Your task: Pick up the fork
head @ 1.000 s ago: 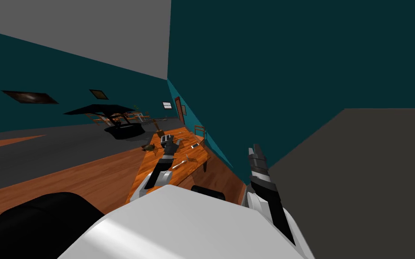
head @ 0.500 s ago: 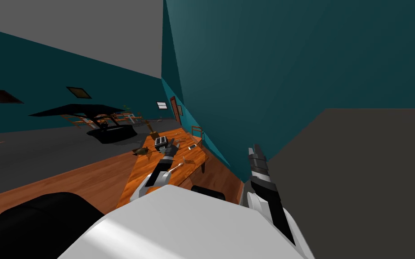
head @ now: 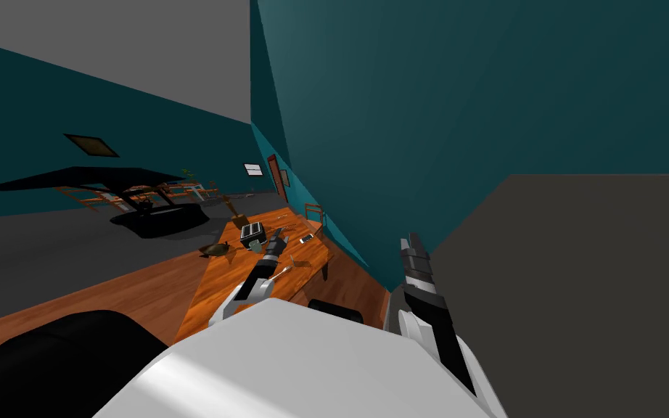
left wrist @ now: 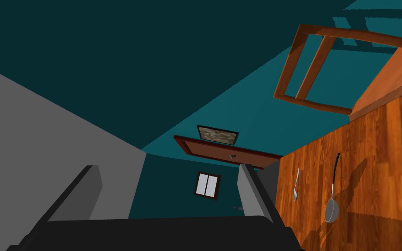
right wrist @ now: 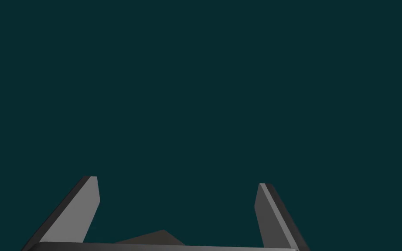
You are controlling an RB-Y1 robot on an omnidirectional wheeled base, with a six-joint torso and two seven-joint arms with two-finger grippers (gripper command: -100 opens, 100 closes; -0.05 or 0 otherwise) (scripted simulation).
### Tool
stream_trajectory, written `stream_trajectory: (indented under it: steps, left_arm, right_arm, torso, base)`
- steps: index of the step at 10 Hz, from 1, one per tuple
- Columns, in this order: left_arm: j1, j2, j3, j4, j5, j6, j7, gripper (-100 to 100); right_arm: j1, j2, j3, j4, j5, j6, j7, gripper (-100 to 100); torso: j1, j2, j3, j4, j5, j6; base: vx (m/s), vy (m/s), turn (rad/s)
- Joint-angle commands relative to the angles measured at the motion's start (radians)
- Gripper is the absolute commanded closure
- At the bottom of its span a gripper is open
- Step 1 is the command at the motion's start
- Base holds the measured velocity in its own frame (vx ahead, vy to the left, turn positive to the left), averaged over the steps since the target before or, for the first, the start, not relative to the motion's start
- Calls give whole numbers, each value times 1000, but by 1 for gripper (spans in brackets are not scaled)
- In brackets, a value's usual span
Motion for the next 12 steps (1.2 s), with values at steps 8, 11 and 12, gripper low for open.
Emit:
stream_trajectory:
  steps: [8,11,12]
  left_arm:
    - [-11,8,11,36,3,18,10,-100]
    - [-25,28,36,116,10,43,36,-100]
    - [-31,37,46,146,13,53,47,-100]
  right_arm:
    - [0,0,0,0,0,0,0,0]
    - [0,0,0,0,0,0,0,0]
    - [0,0,0,0,0,0,0,0]
  torso:
    - [0,1,1,0,0,0]
    - [0,2,1,1,0,0]
    - [0,2,1,0,0,0]
  base:
    - [-4,0,-7]
    - [-17,-1,-93]
    - [-23,0,-104]
